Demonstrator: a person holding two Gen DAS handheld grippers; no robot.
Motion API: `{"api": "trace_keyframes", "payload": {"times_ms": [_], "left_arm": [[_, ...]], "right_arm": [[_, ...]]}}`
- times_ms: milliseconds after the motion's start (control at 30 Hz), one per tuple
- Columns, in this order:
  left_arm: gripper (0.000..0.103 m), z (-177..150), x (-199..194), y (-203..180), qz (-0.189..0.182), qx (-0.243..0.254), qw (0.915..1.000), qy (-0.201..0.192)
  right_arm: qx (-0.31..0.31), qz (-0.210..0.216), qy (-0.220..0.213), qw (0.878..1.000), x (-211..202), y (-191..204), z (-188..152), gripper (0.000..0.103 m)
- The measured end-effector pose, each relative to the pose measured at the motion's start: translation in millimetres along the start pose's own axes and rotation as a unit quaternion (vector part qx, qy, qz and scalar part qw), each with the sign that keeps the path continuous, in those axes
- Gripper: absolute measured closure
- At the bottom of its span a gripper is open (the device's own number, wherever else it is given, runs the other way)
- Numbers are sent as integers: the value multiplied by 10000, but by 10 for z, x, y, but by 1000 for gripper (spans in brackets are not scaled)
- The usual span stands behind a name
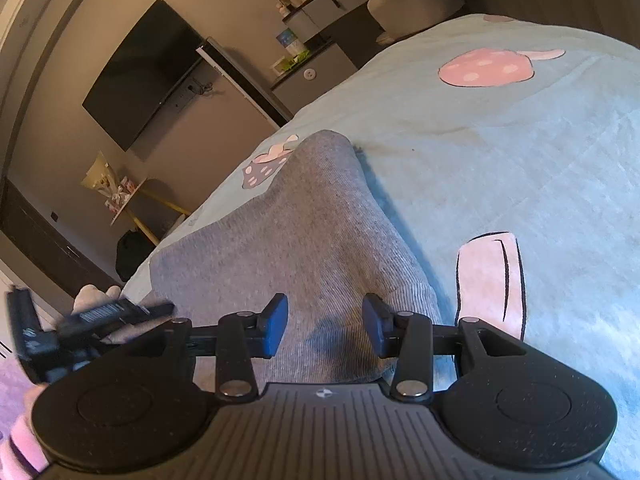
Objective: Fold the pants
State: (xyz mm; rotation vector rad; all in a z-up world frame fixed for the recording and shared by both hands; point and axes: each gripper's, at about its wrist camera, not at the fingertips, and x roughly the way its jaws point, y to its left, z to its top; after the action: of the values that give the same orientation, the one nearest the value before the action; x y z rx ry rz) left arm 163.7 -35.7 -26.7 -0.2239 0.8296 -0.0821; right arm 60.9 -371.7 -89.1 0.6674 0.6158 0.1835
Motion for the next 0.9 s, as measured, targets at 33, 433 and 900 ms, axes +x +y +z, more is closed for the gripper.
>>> {"api": "trace_keyframes", "payload": {"times_ms": [33, 433, 900], "left_arm": [[28, -48, 42, 4, 110, 126, 9998, 57], [29, -264, -448, 355, -423, -538, 9976, -82], [21, -506, -728, 290, -455, -531, 9976, -15]], "right_arm": [[-1, 8, -5, 10000, 4, -4, -1, 62], [-34, 1, -8, 10000, 5, 3, -23, 62], [-443, -395, 43, 9982, -123, 206, -61, 60]]}}
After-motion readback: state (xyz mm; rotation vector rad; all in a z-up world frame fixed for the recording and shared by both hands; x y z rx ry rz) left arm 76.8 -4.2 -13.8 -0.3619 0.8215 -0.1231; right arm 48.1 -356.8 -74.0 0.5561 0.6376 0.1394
